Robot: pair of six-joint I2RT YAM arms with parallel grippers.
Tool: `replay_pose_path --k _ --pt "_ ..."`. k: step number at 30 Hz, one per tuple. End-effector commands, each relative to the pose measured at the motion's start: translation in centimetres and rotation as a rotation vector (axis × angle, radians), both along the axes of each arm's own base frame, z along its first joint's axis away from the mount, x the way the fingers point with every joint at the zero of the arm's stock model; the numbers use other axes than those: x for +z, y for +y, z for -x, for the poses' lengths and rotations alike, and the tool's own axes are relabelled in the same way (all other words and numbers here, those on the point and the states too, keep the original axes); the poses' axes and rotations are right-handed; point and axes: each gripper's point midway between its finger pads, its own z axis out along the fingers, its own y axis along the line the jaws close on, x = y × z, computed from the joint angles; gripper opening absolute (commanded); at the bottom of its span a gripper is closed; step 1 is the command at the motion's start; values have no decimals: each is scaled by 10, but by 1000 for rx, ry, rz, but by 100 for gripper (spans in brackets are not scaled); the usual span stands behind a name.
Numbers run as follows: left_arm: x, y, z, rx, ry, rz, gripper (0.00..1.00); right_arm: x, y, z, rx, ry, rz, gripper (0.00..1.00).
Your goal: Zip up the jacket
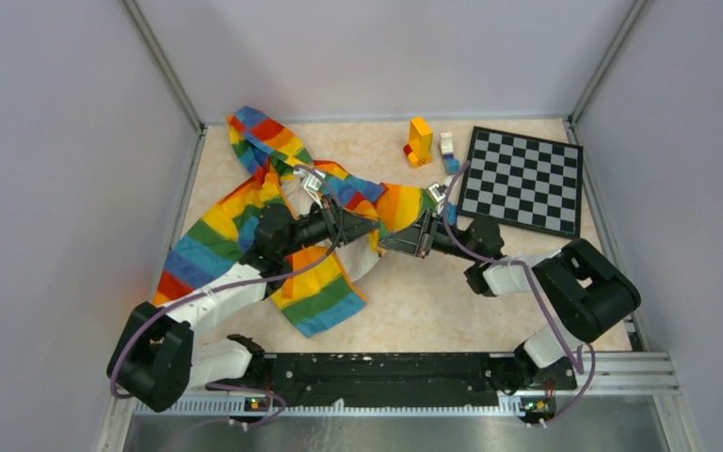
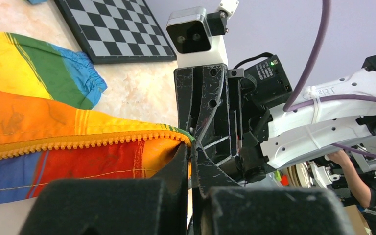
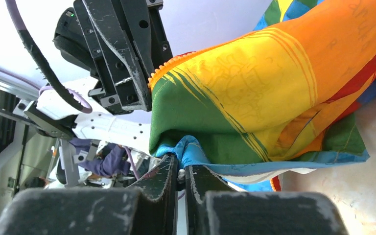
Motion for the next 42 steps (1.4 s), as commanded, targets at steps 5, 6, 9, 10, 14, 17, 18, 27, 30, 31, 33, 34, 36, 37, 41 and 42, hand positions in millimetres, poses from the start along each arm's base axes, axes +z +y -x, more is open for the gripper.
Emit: replay_pose_path --k 5,6,9,10,14,17,18,27,30,31,33,34,36,37,41,42 --pt "9 2 4 -8 -45 -15 0 13 8 2 22 -181 -12 19" --pt "9 2 4 -9 -43 -17 0 12 8 3 24 -188 -10 20" --pt "9 2 4 -8 -42 -18 0 14 9 4 30 -209 -12 21" --pt "10 2 4 -6 -41 -18 0 15 9 5 32 -216 -14 20" --pt "12 3 3 0 -36 -11 0 14 10 7 39 -238 -10 24" --pt "14 3 3 4 -30 -6 0 13 8 9 35 -266 -9 29" --pt "15 3 2 6 -31 -7 0 12 9 9 34 -271 -5 29" --pt "17 3 -1 19 -17 -15 0 11 11 6 22 -306 -3 10" --pt "10 5 -7 60 55 -41 1 11 10 5 5 -318 -4 0" --pt "2 8 -10 86 112 -61 7 9 10 3 -7 -317 2 0" --pt "-11 12 -11 115 228 -103 24 7 10 0 -22 -321 12 0" --pt "-16 13 -8 115 277 -118 32 6 10 -2 -32 -323 15 0" --pt "-26 17 1 110 368 -146 51 4 10 -5 -42 -325 21 0" --pt "-29 19 6 110 410 -160 56 3 11 -6 -47 -327 24 0" --pt "-38 36 33 130 536 -230 68 0 11 -11 -65 -332 26 0" --pt "-41 41 39 143 570 -251 69 0 11 -11 -68 -334 23 0"
